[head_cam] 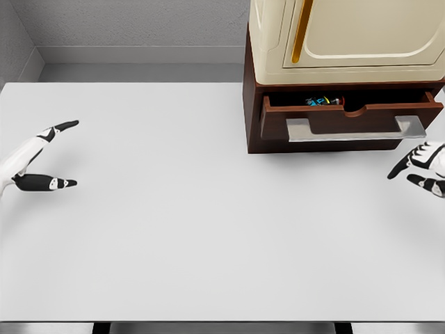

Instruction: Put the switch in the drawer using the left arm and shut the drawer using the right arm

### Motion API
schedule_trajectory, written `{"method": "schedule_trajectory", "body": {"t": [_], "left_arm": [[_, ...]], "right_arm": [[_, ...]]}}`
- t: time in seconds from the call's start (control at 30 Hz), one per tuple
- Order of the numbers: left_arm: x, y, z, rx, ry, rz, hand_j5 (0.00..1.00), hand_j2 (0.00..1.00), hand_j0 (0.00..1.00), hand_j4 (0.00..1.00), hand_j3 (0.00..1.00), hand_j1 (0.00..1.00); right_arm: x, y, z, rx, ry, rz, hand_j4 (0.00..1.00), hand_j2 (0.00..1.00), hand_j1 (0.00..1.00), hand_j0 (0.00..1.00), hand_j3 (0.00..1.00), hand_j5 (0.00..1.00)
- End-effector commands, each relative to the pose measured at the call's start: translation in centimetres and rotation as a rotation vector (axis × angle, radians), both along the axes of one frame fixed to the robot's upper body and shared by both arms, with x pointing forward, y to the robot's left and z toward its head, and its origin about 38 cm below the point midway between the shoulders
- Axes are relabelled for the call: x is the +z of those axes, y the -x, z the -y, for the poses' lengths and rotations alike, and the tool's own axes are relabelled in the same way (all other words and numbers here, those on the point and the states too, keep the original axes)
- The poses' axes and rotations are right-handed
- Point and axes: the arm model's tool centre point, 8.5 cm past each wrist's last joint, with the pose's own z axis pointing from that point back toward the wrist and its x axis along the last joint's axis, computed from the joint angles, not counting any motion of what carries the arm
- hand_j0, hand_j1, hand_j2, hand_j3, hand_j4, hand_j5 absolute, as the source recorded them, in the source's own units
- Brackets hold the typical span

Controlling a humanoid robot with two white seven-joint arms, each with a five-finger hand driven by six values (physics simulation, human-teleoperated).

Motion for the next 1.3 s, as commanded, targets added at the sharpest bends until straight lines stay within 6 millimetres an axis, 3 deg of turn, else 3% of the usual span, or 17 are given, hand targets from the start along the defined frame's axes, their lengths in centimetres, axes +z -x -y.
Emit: {"method": "schedule_trajectory", "body": {"t": [0.0,0.63,0.8,1.27], "left_arm": [[0.1,0.0,0.0,0.002,0.007,0.001,1.0,1.0,1.0,1.0,1.0,1.0],[0.0,0.0,-0.1,0.002,0.007,-0.001,1.0,1.0,1.0,1.0,1.0,1.0],[0.0,0.0,0.0,0.002,0.008,-0.001,1.0,1.0,1.0,1.0,1.0,1.0],[0.0,0.0,0.0,0.002,0.008,-0.001,1.0,1.0,1.0,1.0,1.0,1.0]], "right_arm": [[-0.7,0.2,-0.1,-0.006,-0.012,0.0,0.52,0.52,0.52,0.52,0.52,0.52],[-0.6,-0.6,-1.4,-0.018,-0.101,0.099,0.53,0.53,0.53,0.53,0.53,0.53],[-1.7,-0.8,-2.6,0.007,-0.11,0.089,0.53,0.53,0.53,0.53,0.53,0.53],[-2.1,-0.8,-2.7,0.008,-0.111,0.088,0.53,0.53,0.53,0.53,0.53,0.53]]}}
